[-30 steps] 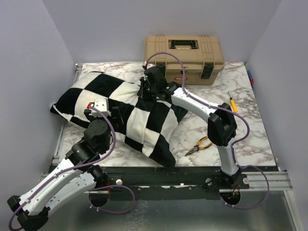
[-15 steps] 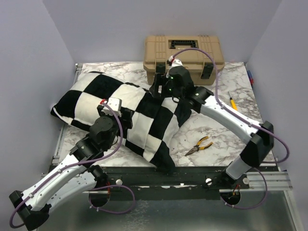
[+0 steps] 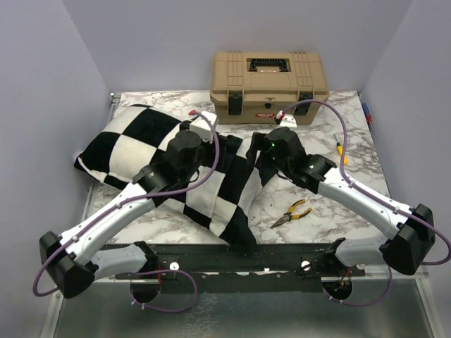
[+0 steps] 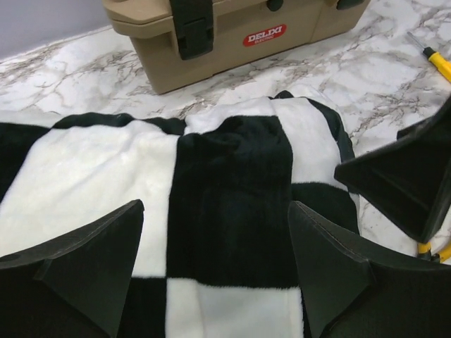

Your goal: Remove the pillowcase from the pillow

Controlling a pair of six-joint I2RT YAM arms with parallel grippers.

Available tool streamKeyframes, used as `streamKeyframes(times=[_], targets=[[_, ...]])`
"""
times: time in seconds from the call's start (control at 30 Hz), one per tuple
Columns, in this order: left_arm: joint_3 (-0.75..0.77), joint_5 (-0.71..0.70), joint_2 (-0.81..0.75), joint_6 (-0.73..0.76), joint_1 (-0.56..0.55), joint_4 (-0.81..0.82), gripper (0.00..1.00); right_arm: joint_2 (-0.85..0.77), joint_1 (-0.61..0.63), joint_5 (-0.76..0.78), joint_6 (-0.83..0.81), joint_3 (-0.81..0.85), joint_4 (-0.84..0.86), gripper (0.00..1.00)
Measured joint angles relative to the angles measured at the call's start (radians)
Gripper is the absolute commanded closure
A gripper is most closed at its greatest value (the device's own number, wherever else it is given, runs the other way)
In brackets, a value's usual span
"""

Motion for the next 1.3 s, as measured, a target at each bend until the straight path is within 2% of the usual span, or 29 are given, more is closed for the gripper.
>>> streamKeyframes(times=[0.23,0.4,0.6,0.93,1.1,1.3], targets=[[0.224,0.010,0.267,-0.005,0.000,-0.089,0.15,-0.040,-0.045,0.031,0.036,-0.055,-0.011,0.00],[0.255,0.025,0.351,-0.005,0.000,-0.128,0.15,-0.071,-0.057,0.032,0.044,-0.095,-0.007,0.00],[0.227,0.063,0.370,0.003,0.000,-0.146,0.13,-0.078,-0.057,0.016,0.043,-0.105,0.008,0.00],[0.137,0.044,0.370,0.032,0.000,-0.126,0.14,0.010,-0.058,-0.141,0.036,-0.103,0.082,0.00],[0.117,-0.006,0.357,0.048,-0.001,-0.104,0.21,0.076,-0.058,-0.228,0.024,-0.087,0.109,0.00],[0.093,-0.097,0.346,0.063,-0.005,-0.096,0.28,0.125,-0.058,-0.224,0.036,-0.082,0.112,0.00]])
